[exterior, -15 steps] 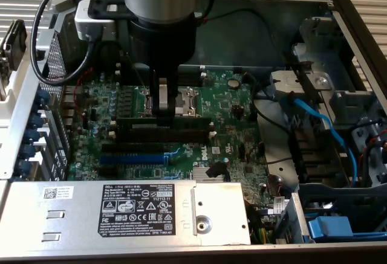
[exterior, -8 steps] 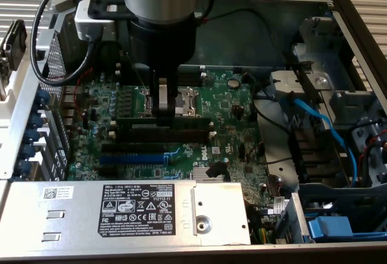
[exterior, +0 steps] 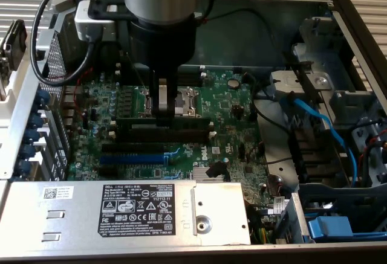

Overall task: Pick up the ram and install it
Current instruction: 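Insert the ram into the slot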

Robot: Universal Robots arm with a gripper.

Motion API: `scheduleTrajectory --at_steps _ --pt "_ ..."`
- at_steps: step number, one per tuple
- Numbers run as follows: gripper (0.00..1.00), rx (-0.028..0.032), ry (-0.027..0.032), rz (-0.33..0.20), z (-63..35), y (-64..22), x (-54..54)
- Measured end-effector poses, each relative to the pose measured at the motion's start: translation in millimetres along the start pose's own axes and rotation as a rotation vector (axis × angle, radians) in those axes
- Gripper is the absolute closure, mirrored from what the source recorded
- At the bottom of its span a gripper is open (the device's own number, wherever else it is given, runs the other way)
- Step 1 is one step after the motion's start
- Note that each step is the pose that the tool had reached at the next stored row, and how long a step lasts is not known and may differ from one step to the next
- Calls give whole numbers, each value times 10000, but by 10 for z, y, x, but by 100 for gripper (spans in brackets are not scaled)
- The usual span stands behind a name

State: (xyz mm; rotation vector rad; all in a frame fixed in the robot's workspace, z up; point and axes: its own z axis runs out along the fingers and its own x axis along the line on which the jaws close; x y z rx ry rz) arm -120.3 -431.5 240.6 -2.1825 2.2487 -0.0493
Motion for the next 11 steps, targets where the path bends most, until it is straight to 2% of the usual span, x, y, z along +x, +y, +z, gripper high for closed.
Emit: scheduleTrajectory --at_steps 3,9,11 --pt "87 -13 1 0 10 0 0" --pt "87 -104 -6 -2 19 -2 0" --pt "87 -114 -8 -1 20 -5 0"
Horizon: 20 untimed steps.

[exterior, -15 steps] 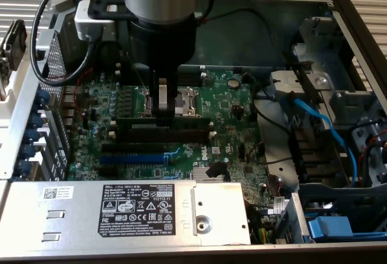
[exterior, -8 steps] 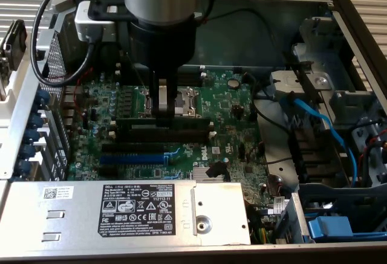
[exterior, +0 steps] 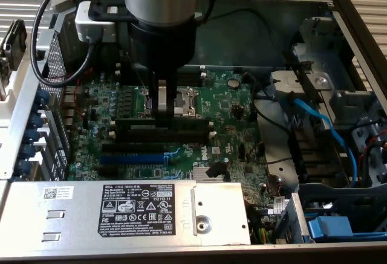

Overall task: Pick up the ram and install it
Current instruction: 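Insert the ram into the slot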

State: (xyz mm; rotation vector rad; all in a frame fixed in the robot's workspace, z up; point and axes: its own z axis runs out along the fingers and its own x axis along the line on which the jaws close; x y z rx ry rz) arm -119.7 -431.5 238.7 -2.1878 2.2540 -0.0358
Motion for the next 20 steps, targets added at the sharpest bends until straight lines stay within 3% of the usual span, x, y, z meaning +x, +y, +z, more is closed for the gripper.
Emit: scheduleTrajectory --at_steps 20 --pt "87 -2 0 0 25 -9 -6"
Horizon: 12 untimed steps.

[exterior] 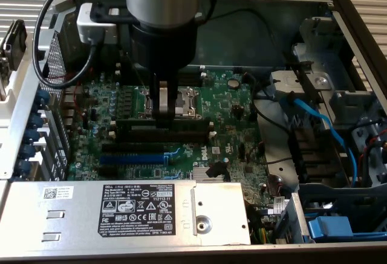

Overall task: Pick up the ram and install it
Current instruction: 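Insert the ram into the slot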

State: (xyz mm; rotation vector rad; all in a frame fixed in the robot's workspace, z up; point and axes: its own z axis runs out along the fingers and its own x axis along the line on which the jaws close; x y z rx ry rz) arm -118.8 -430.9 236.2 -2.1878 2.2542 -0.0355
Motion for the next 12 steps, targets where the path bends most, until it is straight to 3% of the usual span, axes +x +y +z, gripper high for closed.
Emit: scheduleTrajectory --at_steps 12 --pt "87 -1 1 -1 24 -1 3"
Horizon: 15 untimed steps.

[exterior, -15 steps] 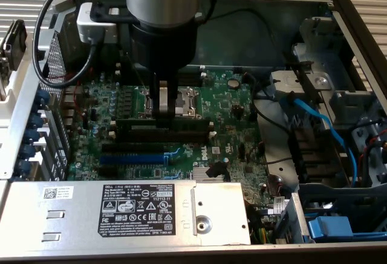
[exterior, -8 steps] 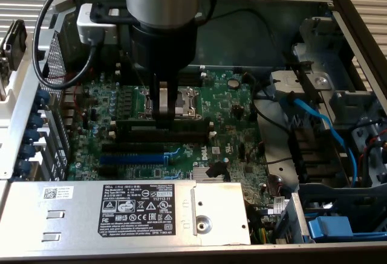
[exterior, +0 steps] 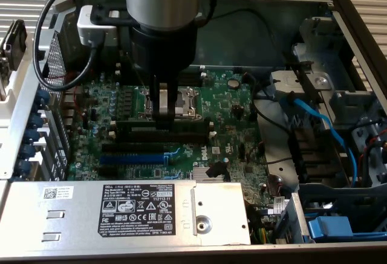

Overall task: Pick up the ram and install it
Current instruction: 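Insert the ram into the slot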

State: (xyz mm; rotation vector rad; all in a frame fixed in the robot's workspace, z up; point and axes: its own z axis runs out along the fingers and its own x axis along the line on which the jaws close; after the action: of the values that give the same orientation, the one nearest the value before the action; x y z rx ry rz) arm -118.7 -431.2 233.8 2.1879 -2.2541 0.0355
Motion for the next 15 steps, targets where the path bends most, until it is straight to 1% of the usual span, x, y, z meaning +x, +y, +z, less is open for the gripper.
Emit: scheduleTrajectory --at_steps 15 --pt "87 0 0 0 11 1 4"
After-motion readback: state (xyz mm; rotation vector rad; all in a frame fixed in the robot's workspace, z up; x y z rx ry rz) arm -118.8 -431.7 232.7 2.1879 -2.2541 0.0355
